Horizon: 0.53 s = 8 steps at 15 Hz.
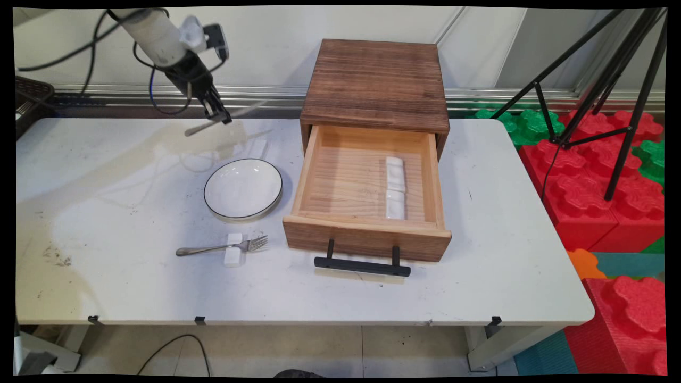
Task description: Place the picked object into the drawer
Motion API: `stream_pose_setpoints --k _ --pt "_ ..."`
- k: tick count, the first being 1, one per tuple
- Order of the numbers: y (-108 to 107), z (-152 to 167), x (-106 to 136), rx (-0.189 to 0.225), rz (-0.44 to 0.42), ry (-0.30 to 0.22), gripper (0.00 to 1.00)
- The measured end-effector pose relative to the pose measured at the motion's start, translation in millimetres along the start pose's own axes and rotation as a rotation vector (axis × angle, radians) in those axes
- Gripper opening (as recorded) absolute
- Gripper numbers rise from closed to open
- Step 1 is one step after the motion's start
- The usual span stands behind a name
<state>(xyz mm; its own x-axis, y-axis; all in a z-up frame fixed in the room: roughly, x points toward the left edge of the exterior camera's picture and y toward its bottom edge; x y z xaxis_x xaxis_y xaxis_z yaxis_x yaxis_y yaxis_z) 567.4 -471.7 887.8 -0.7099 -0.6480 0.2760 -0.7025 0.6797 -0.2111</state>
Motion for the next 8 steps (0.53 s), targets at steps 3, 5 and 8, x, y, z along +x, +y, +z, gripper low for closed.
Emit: stream_pose_setpoints --k 3,5,8 --pt "7.0 -25.0 5.1 0.04 -0.033 0.02 0.0" --pt "12.9 -43.6 11.2 0.071 -0.054 0.035 0.0" --pt "25.9 -77.6 23.8 0.123 -0.087 0.066 0.0"
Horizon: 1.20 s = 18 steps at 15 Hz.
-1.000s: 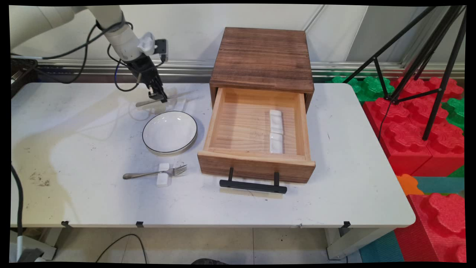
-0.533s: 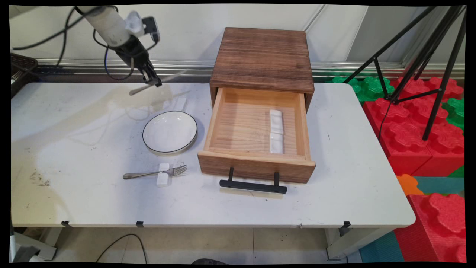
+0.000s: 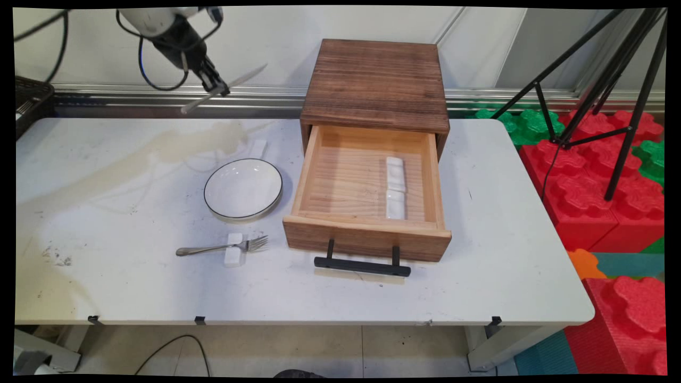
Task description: Place the picked object into the drawer
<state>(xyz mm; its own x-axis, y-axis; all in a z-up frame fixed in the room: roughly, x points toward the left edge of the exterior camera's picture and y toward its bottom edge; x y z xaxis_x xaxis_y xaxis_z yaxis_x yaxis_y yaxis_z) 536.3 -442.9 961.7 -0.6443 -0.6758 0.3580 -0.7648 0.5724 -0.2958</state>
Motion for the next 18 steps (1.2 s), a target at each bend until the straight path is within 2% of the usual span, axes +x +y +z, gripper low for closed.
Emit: stream_pose_setpoints --k 4,7,13,18 --pt "22.0 -36.3 19.6 0.031 -0.012 0.037 0.0" --pt "48.1 -60.0 37.8 0.027 -0.001 0.067 0.0" --pt "103.1 -84.4 75.3 -0.027 0.068 0.096 0.0" --pt "142.7 -88.1 102.8 -0.074 0.129 0.095 0.0"
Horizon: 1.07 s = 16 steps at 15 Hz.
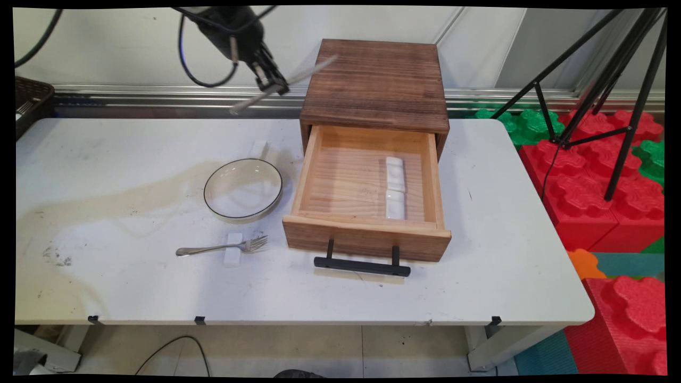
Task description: Place the picked object into the drawer
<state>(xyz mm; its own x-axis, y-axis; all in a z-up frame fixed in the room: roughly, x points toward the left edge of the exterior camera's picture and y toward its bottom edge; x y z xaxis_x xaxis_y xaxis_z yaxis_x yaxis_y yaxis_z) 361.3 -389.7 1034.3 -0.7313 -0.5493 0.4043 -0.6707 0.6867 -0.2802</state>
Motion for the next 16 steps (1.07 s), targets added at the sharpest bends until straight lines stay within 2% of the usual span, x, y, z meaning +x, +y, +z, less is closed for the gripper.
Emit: stream_pose_setpoints --k 3,9,16 --pt "21.6 8.4 21.7 -0.031 0.037 -0.006 0.0" --pt "49.4 36.8 60.8 -0.069 0.084 -0.016 0.0" --pt "66.5 85.8 98.3 -0.106 0.1 -0.028 0.0"
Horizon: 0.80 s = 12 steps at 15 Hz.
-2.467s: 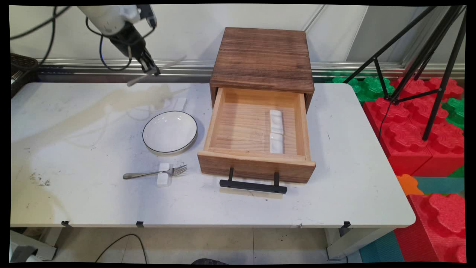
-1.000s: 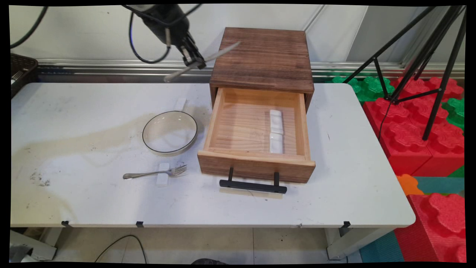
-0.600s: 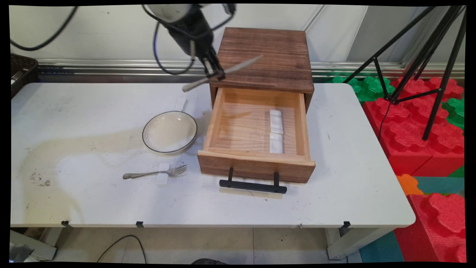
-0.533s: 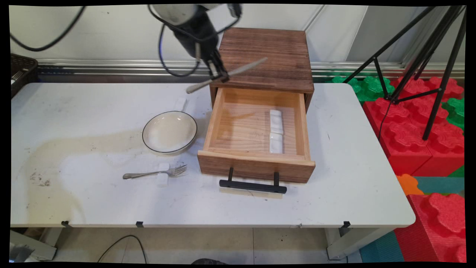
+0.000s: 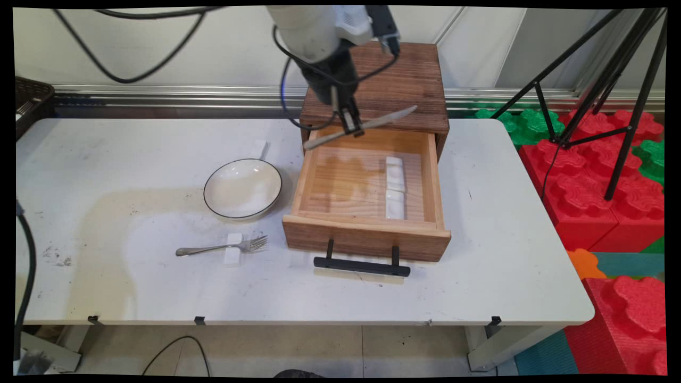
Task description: Place the picked object into the drawer
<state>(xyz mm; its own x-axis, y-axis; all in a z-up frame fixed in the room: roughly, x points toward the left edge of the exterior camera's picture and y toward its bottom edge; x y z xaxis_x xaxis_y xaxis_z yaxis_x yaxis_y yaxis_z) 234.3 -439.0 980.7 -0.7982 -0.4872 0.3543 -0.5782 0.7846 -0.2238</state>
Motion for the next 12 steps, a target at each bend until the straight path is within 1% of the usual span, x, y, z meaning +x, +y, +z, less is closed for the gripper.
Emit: stream_pose_setpoints --k 5,12 --pt "-1.2 45.0 21.5 -0.018 -0.002 -0.009 0.0" --pt "-5.2 100.3 30.5 -0.029 0.023 -0.037 0.0"
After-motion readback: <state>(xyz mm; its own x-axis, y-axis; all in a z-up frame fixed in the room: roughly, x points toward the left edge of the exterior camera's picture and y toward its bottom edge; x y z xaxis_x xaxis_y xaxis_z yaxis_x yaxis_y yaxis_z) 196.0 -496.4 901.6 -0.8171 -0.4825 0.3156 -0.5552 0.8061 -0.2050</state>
